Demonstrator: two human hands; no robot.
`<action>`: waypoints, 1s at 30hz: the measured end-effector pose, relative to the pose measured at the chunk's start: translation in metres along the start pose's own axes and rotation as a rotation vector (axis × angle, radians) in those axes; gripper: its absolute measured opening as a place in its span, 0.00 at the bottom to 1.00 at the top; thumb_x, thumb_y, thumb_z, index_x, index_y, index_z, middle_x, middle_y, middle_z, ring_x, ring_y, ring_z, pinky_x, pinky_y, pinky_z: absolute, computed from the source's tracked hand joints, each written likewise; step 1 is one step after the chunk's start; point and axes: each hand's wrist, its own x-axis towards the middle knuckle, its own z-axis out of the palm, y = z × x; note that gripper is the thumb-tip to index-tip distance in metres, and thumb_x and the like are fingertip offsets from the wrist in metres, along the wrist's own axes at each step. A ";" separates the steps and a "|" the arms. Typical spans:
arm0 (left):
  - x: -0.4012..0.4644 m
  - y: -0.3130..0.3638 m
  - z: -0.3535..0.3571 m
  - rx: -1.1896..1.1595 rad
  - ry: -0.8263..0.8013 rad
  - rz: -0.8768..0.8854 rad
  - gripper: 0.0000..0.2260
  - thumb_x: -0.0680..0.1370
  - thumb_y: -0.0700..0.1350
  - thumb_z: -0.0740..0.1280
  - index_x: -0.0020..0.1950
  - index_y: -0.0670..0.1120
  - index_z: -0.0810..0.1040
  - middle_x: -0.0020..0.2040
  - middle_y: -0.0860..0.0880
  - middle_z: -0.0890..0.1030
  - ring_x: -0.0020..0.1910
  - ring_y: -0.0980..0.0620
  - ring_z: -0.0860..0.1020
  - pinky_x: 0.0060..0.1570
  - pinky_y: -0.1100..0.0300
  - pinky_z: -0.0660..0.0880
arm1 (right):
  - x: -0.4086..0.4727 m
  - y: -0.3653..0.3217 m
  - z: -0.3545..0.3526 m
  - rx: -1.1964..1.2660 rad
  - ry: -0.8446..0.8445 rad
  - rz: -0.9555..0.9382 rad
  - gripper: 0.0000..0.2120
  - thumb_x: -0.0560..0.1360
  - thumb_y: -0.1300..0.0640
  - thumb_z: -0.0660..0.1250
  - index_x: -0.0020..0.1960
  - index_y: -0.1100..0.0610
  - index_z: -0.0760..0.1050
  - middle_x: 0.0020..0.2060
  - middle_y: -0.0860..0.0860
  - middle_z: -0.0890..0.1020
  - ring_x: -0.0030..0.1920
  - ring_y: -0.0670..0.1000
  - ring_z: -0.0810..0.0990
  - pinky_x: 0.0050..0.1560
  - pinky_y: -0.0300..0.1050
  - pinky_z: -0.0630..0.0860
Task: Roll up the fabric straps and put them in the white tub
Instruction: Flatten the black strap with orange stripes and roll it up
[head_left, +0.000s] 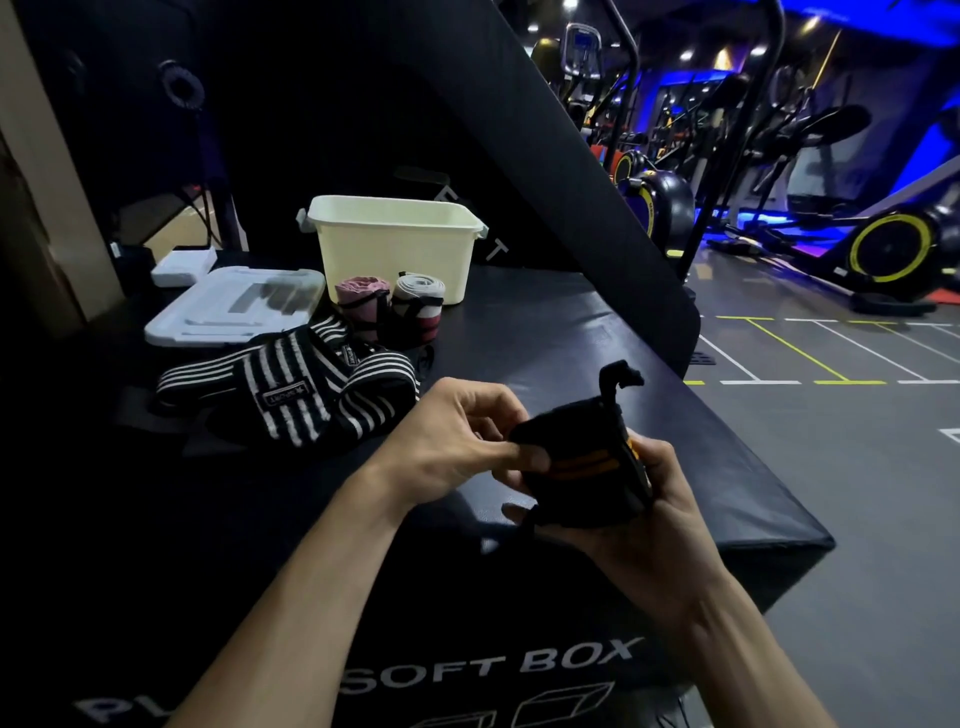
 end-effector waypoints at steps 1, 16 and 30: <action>0.000 0.000 0.000 0.010 -0.010 0.000 0.10 0.65 0.39 0.83 0.38 0.45 0.83 0.33 0.44 0.83 0.32 0.47 0.80 0.37 0.56 0.78 | -0.001 0.000 0.001 0.008 -0.029 0.017 0.25 0.77 0.46 0.59 0.60 0.63 0.82 0.63 0.66 0.80 0.66 0.68 0.77 0.70 0.72 0.67; -0.001 0.003 -0.004 0.076 0.032 0.058 0.04 0.72 0.37 0.78 0.45 0.42 0.85 0.37 0.47 0.86 0.33 0.55 0.80 0.35 0.65 0.74 | -0.001 -0.008 0.000 -0.035 -0.003 0.019 0.21 0.73 0.48 0.66 0.56 0.62 0.84 0.52 0.63 0.83 0.47 0.57 0.83 0.48 0.51 0.78; -0.008 0.008 -0.008 0.504 0.289 0.181 0.05 0.74 0.45 0.78 0.43 0.52 0.83 0.36 0.57 0.83 0.33 0.57 0.80 0.37 0.66 0.75 | 0.004 0.000 -0.003 -0.643 0.254 -0.312 0.17 0.69 0.45 0.69 0.52 0.55 0.81 0.40 0.51 0.82 0.42 0.49 0.79 0.42 0.48 0.77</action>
